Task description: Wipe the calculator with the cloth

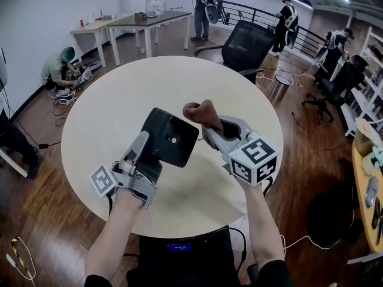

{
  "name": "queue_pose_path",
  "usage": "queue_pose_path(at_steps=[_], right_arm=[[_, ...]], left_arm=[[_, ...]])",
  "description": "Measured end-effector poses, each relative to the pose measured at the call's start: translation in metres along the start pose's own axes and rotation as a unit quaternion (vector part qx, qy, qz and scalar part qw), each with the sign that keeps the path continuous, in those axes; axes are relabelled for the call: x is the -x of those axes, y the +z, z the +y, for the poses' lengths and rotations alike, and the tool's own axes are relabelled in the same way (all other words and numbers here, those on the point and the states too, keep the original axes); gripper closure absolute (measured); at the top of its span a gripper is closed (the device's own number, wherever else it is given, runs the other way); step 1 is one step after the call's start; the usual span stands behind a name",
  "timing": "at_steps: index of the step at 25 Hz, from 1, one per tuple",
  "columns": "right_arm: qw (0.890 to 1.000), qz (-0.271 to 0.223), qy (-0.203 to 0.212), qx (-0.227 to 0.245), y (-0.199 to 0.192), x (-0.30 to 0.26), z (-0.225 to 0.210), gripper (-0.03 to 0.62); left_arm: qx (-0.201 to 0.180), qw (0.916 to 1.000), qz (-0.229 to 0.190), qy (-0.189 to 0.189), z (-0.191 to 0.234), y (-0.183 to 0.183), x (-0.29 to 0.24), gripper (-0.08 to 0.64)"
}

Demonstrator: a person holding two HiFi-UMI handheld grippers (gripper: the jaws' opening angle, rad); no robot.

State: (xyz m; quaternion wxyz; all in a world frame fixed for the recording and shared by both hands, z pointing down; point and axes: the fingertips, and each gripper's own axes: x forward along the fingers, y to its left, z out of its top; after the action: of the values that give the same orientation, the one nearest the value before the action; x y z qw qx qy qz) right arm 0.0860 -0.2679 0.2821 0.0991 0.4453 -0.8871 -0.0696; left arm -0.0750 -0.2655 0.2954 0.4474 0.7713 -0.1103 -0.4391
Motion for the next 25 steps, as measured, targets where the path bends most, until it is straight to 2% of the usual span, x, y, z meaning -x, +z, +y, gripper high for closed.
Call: queue_pose_path(at_steps=[4, 8, 10, 13, 15, 16, 17, 19, 22, 25], right_arm=[[0.998, 0.046, 0.034, 0.032, -0.029, -0.01, 0.03, 0.509], [0.99, 0.084, 0.066, 0.091, -0.045, -0.011, 0.075, 0.509], [0.981, 0.113, 0.091, 0.125, -0.056, -0.013, 0.103, 0.509], [0.962, 0.168, 0.145, 0.159, -0.079, -0.005, 0.136, 0.509], [0.949, 0.189, 0.195, 0.161, -0.093, 0.007, 0.153, 0.509], [0.946, 0.19, 0.214, 0.15, -0.096, 0.012, 0.158, 0.509], [0.948, 0.184, 0.224, 0.134, -0.095, 0.016, 0.158, 0.509], [0.961, 0.159, 0.209, 0.087, -0.087, 0.018, 0.143, 0.509], [0.984, 0.119, 0.135, 0.014, -0.073, 0.012, 0.096, 0.509], [0.987, 0.124, 0.101, -0.02, -0.079, -0.003, 0.076, 0.509]], left_arm=[[-0.009, 0.9999, 0.003, 0.007, 0.004, -0.006, -0.005, 0.488], [-0.016, 0.9997, -0.003, 0.018, 0.009, -0.001, -0.002, 0.488], [-0.023, 0.9994, -0.005, 0.025, 0.011, 0.005, 0.001, 0.488], [-0.044, 0.9982, 0.002, 0.041, 0.017, 0.007, 0.002, 0.486], [-0.054, 0.9974, 0.007, 0.048, 0.022, 0.004, 0.002, 0.487], [-0.061, 0.9967, 0.013, 0.052, 0.023, 0.004, 0.002, 0.488], [-0.07, 0.9955, 0.024, 0.059, 0.025, 0.003, 0.002, 0.488], [-0.094, 0.9909, 0.057, 0.078, 0.029, 0.0, 0.0, 0.489], [-0.114, 0.9837, 0.102, 0.094, 0.033, -0.006, -0.002, 0.488], [-0.134, 0.9784, 0.131, 0.087, 0.033, -0.011, -0.004, 0.488]])
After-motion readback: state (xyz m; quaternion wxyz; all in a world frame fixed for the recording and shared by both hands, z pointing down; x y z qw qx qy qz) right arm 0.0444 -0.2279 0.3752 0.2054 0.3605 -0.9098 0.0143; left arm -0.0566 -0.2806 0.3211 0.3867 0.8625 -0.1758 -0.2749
